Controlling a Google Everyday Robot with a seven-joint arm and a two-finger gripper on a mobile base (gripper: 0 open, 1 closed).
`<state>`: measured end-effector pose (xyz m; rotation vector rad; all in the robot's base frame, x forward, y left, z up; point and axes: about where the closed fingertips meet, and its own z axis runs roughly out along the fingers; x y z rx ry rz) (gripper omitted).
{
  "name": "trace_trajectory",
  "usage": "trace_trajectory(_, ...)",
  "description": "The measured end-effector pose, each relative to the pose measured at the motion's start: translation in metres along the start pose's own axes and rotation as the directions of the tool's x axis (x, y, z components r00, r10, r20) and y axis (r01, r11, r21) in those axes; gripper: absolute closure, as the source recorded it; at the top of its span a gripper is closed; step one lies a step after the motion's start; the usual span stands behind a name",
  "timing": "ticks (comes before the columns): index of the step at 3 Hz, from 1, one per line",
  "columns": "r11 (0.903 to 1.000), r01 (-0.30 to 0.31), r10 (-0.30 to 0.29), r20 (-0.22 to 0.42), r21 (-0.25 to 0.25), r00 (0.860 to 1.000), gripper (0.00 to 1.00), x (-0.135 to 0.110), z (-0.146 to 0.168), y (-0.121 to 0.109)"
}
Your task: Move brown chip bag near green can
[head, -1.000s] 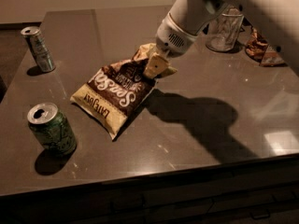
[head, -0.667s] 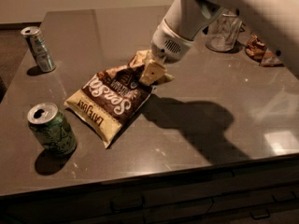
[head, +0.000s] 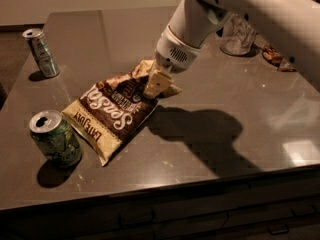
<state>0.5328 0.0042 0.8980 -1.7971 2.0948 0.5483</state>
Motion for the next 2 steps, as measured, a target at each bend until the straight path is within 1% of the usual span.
trace_trajectory(1, 1.0, 0.002, -0.002, 0.0, -0.001, 1.0, 0.14, -0.001, 0.0014, 0.0001)
trace_trajectory(2, 1.0, 0.003, -0.003, 0.001, -0.001, 1.0, 0.0, -0.002, 0.0028, 0.0001)
